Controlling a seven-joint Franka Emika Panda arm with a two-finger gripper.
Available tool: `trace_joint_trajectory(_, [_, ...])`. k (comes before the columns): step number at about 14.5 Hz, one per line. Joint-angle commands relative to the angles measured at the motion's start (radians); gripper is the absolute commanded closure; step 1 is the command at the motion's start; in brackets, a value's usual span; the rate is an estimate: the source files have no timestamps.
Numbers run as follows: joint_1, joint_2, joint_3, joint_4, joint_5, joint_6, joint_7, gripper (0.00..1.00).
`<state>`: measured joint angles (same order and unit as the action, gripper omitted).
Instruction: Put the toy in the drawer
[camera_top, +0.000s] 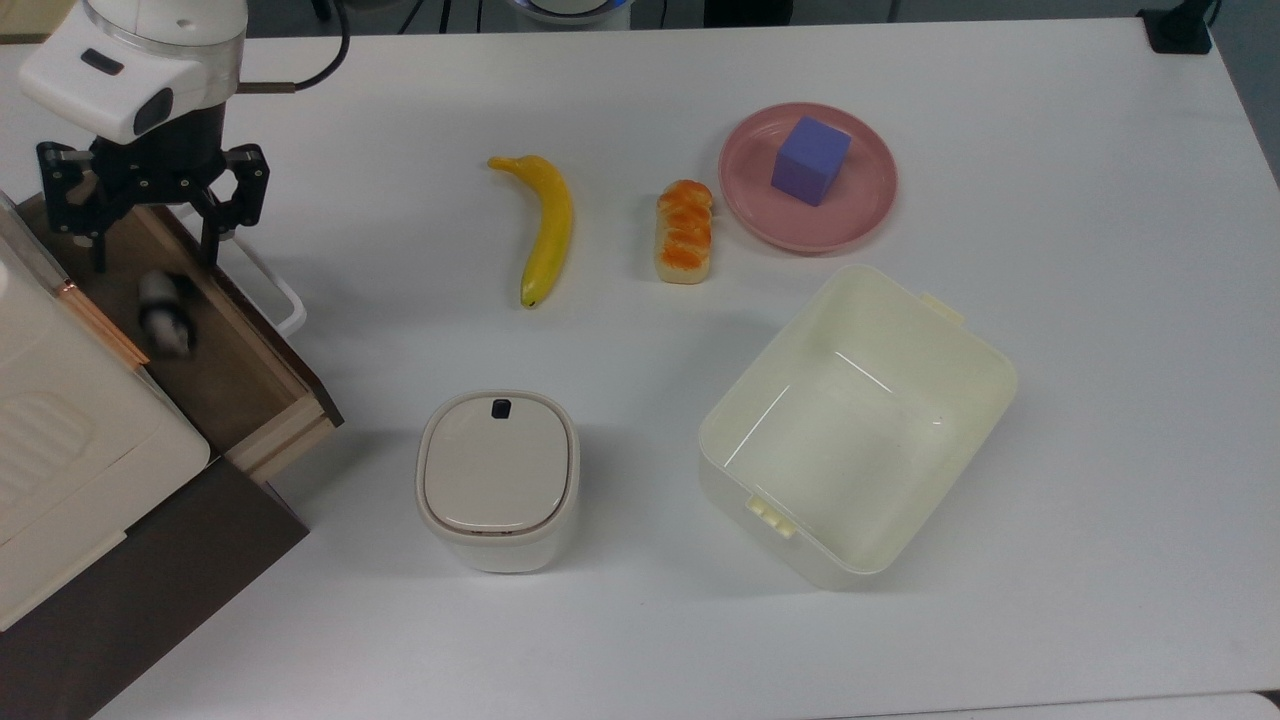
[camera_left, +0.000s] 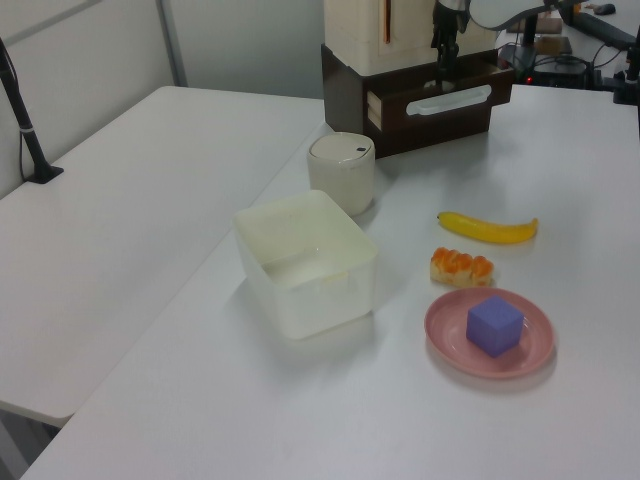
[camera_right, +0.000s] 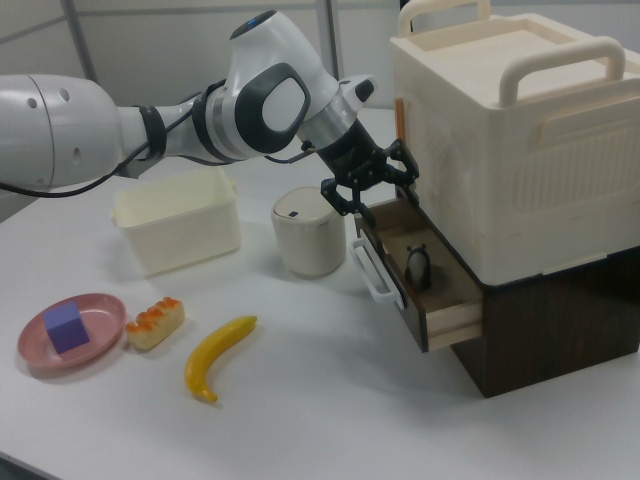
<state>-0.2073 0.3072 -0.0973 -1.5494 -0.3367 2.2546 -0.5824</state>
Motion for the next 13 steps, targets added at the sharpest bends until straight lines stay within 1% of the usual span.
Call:
trace_joint_trajectory(1, [0.008,-0.007,0.008,0.002,0.004,0.008,0.009,0.19])
trace_joint_trajectory(3, [0.014,-0.005,0.017,-0.003,0.007,0.008,0.074,0.19])
trace_joint_trajectory(4, [0.016,-0.007,0.046,-0.003,0.007,0.005,0.116,0.19])
trace_joint_trajectory(5, [0.016,-0.008,0.065,-0.006,0.011,-0.001,0.143,0.19])
trace_joint_trajectory(6, [0.020,-0.013,0.088,-0.023,0.028,-0.004,0.220,0.19])
trace_joint_trajectory(9, [0.041,-0.028,0.132,-0.043,0.064,-0.027,0.366,0.17])
trace_joint_trajectory(10, [0.061,-0.033,0.136,-0.043,0.074,-0.059,0.406,0.12])
trace_joint_trajectory(12, [0.109,-0.046,0.136,-0.041,0.120,-0.142,0.476,0.07])
trace_joint_trajectory(13, [0.144,-0.066,0.136,-0.043,0.154,-0.202,0.505,0.01])
